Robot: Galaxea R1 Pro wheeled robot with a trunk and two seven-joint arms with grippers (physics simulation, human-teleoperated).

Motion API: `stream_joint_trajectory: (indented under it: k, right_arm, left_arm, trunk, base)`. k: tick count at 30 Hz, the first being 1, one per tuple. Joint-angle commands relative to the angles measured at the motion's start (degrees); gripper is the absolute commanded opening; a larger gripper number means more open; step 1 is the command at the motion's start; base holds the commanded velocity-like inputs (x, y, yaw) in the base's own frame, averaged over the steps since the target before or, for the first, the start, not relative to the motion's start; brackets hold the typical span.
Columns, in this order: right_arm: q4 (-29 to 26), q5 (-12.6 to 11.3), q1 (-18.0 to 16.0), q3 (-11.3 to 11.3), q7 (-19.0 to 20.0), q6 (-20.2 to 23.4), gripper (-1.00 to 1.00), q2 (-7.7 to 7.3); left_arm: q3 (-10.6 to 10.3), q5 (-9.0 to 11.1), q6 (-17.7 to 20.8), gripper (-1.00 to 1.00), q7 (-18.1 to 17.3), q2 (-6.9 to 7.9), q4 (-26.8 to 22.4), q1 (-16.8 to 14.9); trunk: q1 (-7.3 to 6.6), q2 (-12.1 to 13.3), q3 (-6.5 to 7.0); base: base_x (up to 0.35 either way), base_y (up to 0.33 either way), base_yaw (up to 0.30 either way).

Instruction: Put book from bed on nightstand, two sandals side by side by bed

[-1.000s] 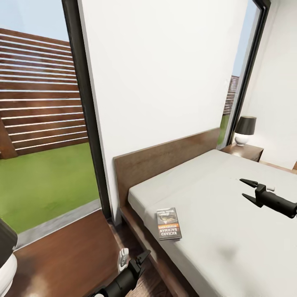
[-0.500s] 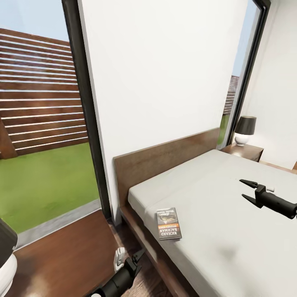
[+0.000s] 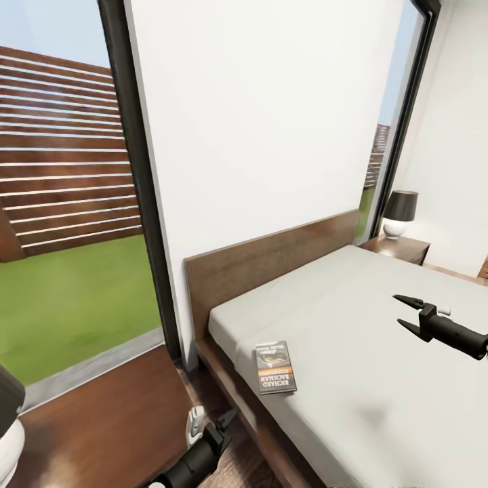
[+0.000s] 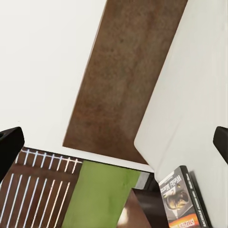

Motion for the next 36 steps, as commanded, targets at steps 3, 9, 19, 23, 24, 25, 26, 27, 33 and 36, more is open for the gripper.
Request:
stream_joint_trajectory:
  k: [3,9,19,23,24,25,26,27,33,36]
  right_arm:
    - [0.04,0.22,-0.07,-0.22,0.23,0.27,1.00,0.06]
    - [0.04,0.22,-0.07,-0.22,0.24,0.27,1.00,0.06]
    - [0.04,0.22,-0.07,-0.22,0.24,0.27,1.00,0.05]
    - [0.04,0.22,-0.07,-0.22,0.24,0.27,1.00,0.07]
    - [0.04,0.22,-0.07,-0.22,0.24,0.27,1.00,0.07]
    - [0.04,0.22,-0.07,-0.22,0.24,0.27,1.00,0.08]
    - [0.04,0.22,-0.07,-0.22,0.24,0.27,1.00,0.08]
    - [0.04,0.24,-0.07,-0.22,0.24,0.27,1.00,0.09]
    - [0.04,0.22,-0.07,-0.22,0.24,0.27,1.00,0.10]
    - [0.04,0.22,-0.07,-0.22,0.24,0.27,1.00,0.09]
  left_arm:
    - [0.04,0.50,0.43,1.00,0.04,0.00,-0.02,-0.02]
    - [0.09,0.51,0.43,1.00,0.04,-0.01,-0.02,-0.02]
    - [0.10,0.49,0.43,1.00,0.04,0.01,-0.02,-0.02]
    - [0.11,0.49,0.43,1.00,0.04,0.01,-0.02,-0.02]
    - [0.11,0.49,0.43,1.00,0.04,0.01,-0.02,-0.02]
    - [0.11,0.49,0.43,1.00,0.04,0.01,-0.02,-0.02]
    - [0.11,0.49,0.43,1.00,0.04,0.01,-0.02,-0.02]
    - [0.11,0.49,0.43,1.00,0.04,0.01,-0.02,-0.02]
    - [0.11,0.49,0.43,1.00,0.04,0.01,-0.02,-0.02]
    - [0.11,0.49,0.43,1.00,0.04,0.01,-0.02,-0.02]
  trunk:
    - [-0.01,-0.03,-0.06]
    - [-0.01,-0.03,-0.06]
    - [-0.01,-0.03,-0.06]
    - [-0.01,-0.03,-0.06]
    - [-0.01,-0.03,-0.06]
    - [-0.01,-0.03,-0.06]
    - [-0.01,-0.03,-0.06]
    - [-0.01,-0.03,-0.06]
    - [-0.01,-0.03,-0.06]
    - [-0.01,-0.03,-0.06]
  base:
    - [0.000,0.000,-0.147]
    - [0.000,0.039,-0.180]
    - [0.000,0.147,-0.167]
    - [0.000,0.178,-0.146]
    - [0.000,0.177,-0.134]
    - [0.000,0.177,-0.120]
    - [0.000,0.177,-0.100]
    - [0.000,0.178,-0.080]
    - [0.000,0.165,-0.040]
    - [0.000,0.075,-0.012]
